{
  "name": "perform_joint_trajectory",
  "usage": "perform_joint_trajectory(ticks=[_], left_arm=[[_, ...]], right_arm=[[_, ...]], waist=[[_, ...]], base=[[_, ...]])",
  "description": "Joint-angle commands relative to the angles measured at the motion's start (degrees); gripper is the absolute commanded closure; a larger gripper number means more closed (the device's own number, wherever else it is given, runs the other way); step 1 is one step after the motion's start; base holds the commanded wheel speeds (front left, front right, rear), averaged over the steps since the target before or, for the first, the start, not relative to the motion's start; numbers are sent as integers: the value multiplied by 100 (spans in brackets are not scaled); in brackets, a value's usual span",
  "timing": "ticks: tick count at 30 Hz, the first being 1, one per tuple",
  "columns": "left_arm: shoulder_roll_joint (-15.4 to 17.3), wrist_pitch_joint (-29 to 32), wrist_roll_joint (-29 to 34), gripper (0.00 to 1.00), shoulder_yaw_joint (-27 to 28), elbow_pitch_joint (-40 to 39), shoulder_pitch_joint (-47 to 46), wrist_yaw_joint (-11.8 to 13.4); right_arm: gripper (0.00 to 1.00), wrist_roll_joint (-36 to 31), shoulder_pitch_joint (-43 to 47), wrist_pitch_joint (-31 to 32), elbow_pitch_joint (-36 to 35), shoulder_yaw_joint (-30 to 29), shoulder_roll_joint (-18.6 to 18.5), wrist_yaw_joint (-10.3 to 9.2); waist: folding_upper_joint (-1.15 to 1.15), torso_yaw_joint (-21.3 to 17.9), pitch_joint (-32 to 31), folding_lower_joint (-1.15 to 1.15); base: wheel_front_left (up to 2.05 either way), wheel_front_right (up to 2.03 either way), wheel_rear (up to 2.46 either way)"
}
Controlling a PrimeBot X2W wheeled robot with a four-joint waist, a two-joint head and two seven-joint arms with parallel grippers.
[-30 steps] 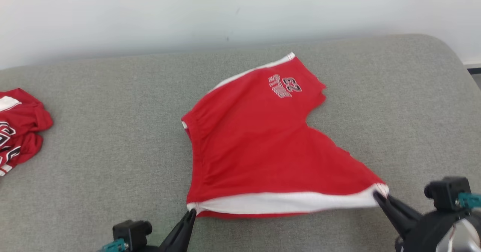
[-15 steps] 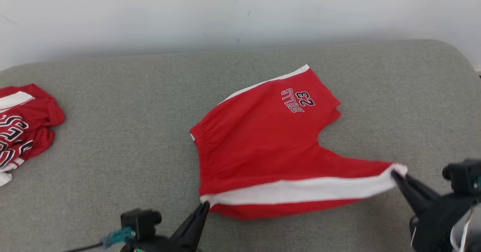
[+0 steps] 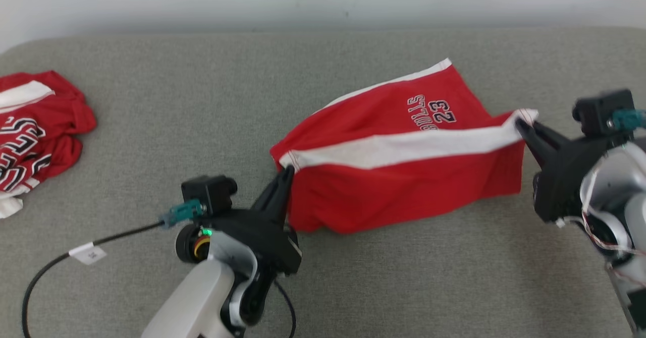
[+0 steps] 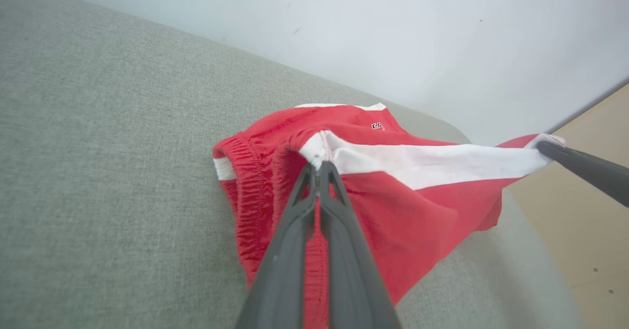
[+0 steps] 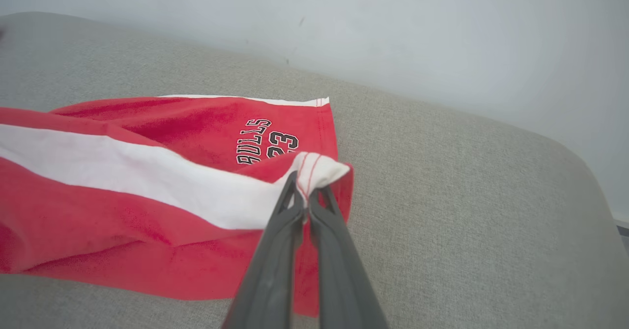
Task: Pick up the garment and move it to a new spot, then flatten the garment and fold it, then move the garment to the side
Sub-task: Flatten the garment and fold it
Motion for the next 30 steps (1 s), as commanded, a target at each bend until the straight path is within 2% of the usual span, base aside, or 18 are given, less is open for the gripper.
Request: perform_joint_trajectory(ticks=[1,7,14,22,30], left_arm=[[-92,-120,18,100,69,123,-184,50],[-305,-307,-41,100,152,713,-751,128],[-438,-472,-121,100,116,1035,-1200,143],[-496,-639,-331,100,-100,1244,-1529,142],[-501,-826,-631,100,-434,1335,-1828,214]], right_arm=[[100,-77,-241,-100,248,110,-39,-11],[100,-123,-1224,-528,1264,537,-39,-11],[100,-276,-2014,-1088,2029,897,-8,-11],[100,-472,-2786,-1652,2966,1380,24,-11],[100,-623,-3333,-2225,3838,1544,73,-12]], waist=[[0,135,231,-1],[0,269,503,-1],[0,360,737,-1],[0,480,964,-1],[0,618,1128,-1]], base=[[0,0,0],[0,0,0],[0,0,0],[0,0,0],[0,0,0]])
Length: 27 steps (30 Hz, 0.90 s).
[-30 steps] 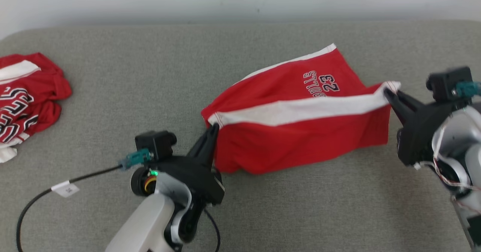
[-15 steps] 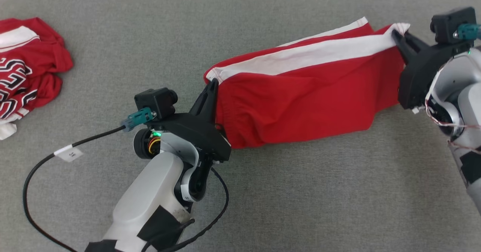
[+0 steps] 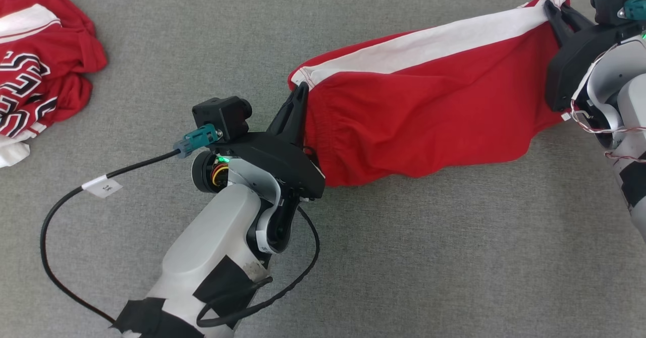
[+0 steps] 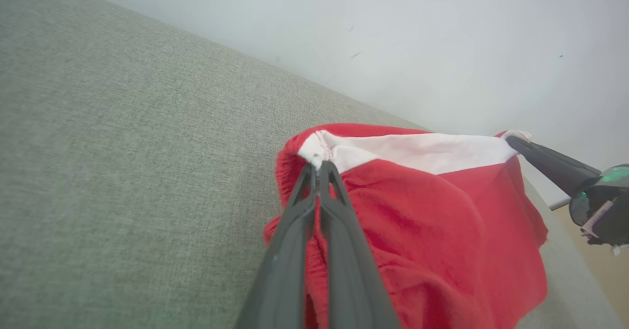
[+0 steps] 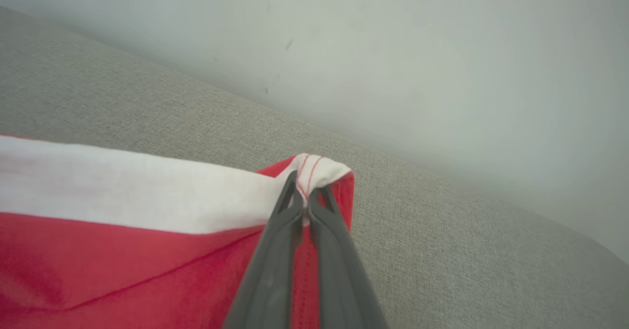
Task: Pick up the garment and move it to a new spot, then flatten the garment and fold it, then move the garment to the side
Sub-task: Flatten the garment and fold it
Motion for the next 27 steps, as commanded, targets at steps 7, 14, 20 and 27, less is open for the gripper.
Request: perform_joint_trajectory(ticks=[7,14,20,27], left_arm=[[-6,-264,-163,0,-250,104,-235,68],[68,-549,112,0,29,93,-36,140],[362,-561,849,0,547,-614,579,150],[878,-564,2276,0,388,-1496,1502,300]], right_arm=[[0,68,-346,-438,661,78,261,-12],[0,426,-390,-185,894,398,206,-12],[0,1046,-234,478,857,345,73,-12],[0,1332,-164,1259,1102,-111,-13,-12]], waist=[[-1,66,99,-1],[-1,-33,-157,-1],[-1,-97,-426,-1],[-1,51,-486,-1]], base=[[0,0,0],[0,0,0],[0,0,0],[0,0,0]])
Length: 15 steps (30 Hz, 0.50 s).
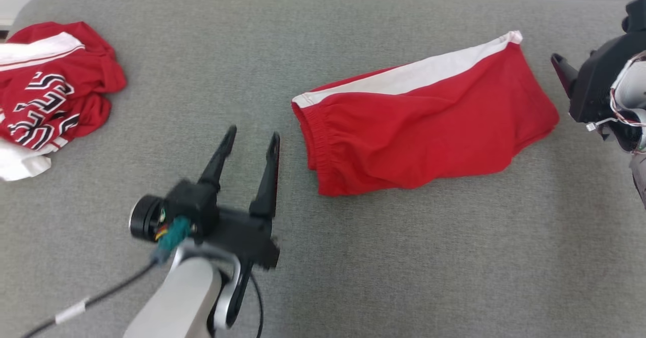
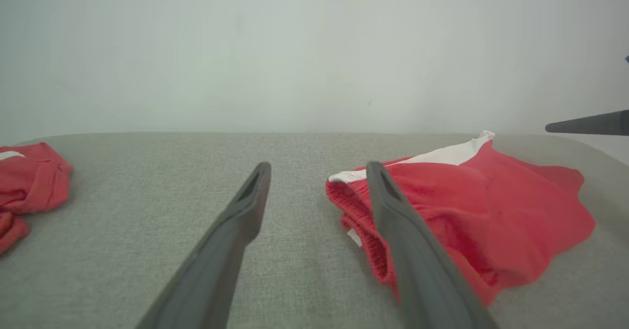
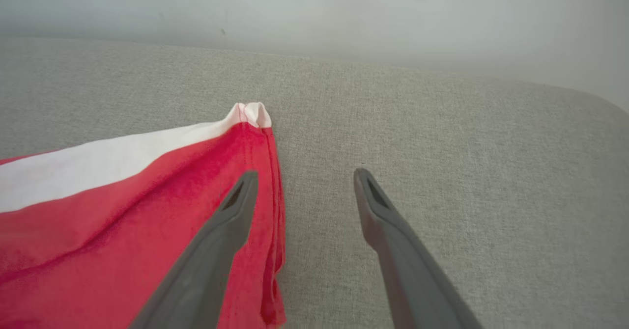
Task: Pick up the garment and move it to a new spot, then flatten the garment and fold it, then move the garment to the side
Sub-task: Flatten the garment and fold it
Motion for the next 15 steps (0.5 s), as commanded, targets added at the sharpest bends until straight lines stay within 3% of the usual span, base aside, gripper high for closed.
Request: perform_joint_trajectory(ticks=[1,8,15], left_arm=[[87,-18,152,0,18,-134,216,46],[697,-19,984,0,93,-836,1205,241],[793,-20,1198,0,371,-1225,1692,356]], right_arm=[[0,-62,66,91,51,-46,37,-12],[0,-432,-13,534,601,-631,145,-12],[0,-897,-158,640,1184,-1202,274,-12]], waist=[[0,103,10,1],[0,440,135,1],[0,648,269,1]], base=[[0,0,0],[0,0,0],[0,0,0]])
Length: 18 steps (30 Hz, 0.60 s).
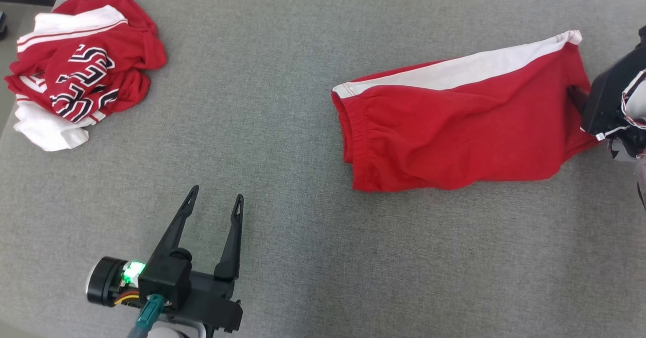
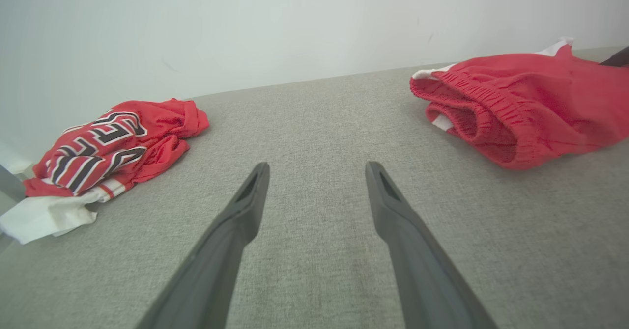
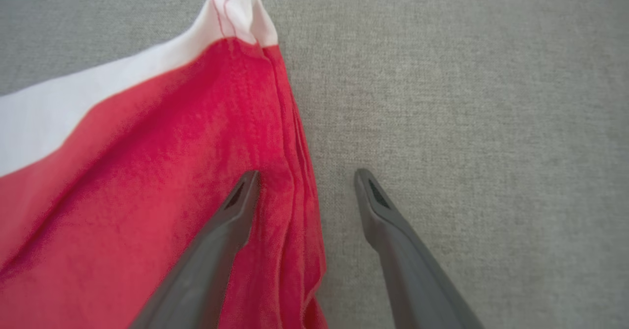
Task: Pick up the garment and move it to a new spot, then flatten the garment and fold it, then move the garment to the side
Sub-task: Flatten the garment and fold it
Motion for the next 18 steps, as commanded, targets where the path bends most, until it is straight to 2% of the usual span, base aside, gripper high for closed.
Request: perform_joint_trajectory(ticks=[1,7,8,9,10,11,18], left_arm=[[10,-20,50,0,48,-50,101,15],[-58,-20,27,0,285,-147,305,-19],[-73,-20,28,0,313,-147,338,-33],[-93,-20,27,0,337,-152,365,-37],[-114,-20,26,0,355,-148,378,-48],[-129,-20,24,0,366,-130,387,-81],[-255,-20,6,0,400,35,489,-223]], right_arm=[[0,-78,-8,16,117,-73,86,-12],[0,-263,79,367,444,-228,475,3],[6,-265,110,449,444,-208,533,5],[69,-268,148,502,408,-172,581,5],[79,-271,182,509,342,-140,598,9],[100,-261,210,527,286,-116,590,9],[100,-429,459,353,-25,-163,216,-13]], waist=[[0,72,73,1],[0,51,98,1],[0,33,90,1],[0,14,80,1],[0,-9,67,1],[0,-29,51,1],[0,-182,-184,1]], base=[[0,0,0],[0,0,0],[0,0,0],[0,0,0],[0,0,0],[0,0,0],[0,0,0]])
